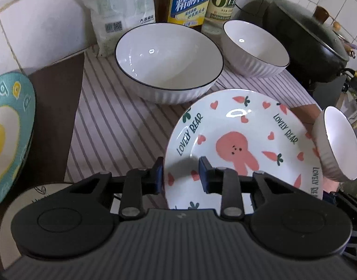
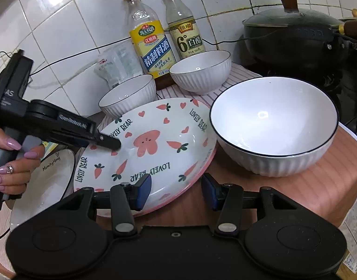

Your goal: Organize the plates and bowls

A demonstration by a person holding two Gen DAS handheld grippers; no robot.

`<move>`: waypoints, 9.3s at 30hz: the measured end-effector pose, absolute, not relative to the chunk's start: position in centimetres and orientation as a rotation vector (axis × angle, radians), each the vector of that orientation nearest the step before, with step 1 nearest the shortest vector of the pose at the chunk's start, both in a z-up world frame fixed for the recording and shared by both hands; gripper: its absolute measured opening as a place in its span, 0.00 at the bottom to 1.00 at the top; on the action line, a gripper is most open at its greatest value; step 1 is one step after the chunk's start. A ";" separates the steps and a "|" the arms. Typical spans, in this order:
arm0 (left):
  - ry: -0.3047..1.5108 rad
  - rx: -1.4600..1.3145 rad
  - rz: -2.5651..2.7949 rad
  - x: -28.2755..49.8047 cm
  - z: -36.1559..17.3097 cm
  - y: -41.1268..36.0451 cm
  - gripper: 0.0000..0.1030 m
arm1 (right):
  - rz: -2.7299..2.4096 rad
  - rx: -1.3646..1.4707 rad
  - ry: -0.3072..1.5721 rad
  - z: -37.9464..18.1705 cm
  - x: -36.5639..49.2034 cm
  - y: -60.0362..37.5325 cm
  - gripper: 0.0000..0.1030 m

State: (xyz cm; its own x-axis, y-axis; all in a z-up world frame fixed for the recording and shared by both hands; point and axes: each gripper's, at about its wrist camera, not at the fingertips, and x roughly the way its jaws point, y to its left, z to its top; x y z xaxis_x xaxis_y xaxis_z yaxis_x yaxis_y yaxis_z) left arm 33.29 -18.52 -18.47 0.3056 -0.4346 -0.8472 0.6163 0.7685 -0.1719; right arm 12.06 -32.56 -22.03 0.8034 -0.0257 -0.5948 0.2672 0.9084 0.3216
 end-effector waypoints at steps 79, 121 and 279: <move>1.129 -0.095 -0.258 27.0 -16.4 1.9 0.26 | 0.132 0.332 0.847 -17.5 16.6 -19.6 0.34; 0.900 0.112 -0.227 25.3 -10.6 2.1 0.31 | 0.220 0.039 0.648 -11.7 18.7 -18.1 0.44; 1.098 -0.046 -0.169 23.8 -15.2 2.2 0.20 | 0.049 0.001 0.851 -17.8 17.9 -16.2 0.43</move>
State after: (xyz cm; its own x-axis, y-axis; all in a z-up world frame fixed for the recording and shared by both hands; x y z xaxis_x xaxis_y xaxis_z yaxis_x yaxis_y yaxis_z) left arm 23.83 2.15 -15.16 0.4440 -0.1590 -0.8818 0.1140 0.9862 -0.1204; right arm 17.90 -16.25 -17.76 0.6581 0.0437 -0.7517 -0.0432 0.9989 0.0202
